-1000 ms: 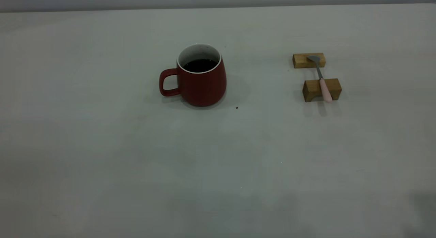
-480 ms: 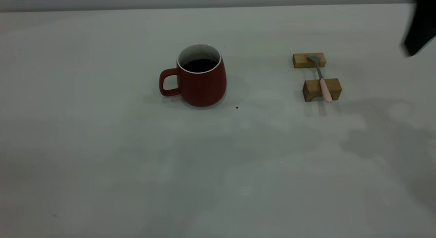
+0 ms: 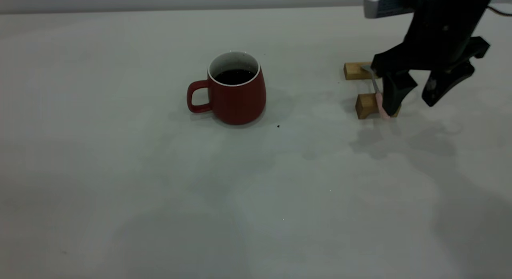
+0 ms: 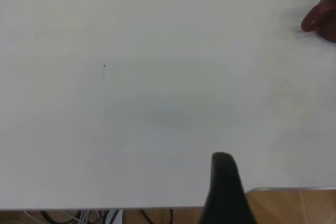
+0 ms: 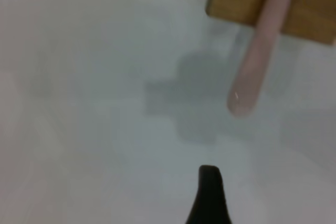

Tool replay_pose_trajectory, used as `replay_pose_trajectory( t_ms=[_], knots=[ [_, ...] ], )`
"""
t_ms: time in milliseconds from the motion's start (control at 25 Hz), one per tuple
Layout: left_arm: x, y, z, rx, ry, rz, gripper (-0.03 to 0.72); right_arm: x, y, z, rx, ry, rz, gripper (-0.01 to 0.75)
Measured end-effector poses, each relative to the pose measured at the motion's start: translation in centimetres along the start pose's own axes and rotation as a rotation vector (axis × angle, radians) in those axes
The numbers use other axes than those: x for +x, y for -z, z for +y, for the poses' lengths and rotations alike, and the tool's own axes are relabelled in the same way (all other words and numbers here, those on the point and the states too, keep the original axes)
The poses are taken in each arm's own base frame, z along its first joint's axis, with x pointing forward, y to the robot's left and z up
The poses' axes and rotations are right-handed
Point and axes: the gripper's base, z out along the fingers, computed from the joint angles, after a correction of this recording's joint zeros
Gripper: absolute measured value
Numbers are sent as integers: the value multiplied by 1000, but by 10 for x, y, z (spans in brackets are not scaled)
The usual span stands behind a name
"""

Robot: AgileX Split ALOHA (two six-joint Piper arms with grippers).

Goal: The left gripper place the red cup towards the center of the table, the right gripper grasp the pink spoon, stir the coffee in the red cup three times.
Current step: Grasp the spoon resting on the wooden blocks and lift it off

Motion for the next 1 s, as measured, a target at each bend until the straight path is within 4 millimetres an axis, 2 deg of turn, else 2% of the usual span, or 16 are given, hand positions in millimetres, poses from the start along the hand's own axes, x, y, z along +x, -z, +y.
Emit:
replay_pose_trajectory(
  t_ms=[520, 680, 800, 1000],
  knots=[
    [0, 0, 0, 0, 5, 0, 595, -14, -38, 1, -39, 15, 1, 658],
    [0, 0, 0, 0, 5, 0, 595, -15, -48, 1, -38, 19, 6, 615],
    [0, 0, 0, 0, 5, 0, 595, -15, -54, 0, -36, 16, 7, 498],
    [0, 0, 0, 0, 5, 0, 595, -17, -50, 0, -34, 7, -6, 135]
  ],
)
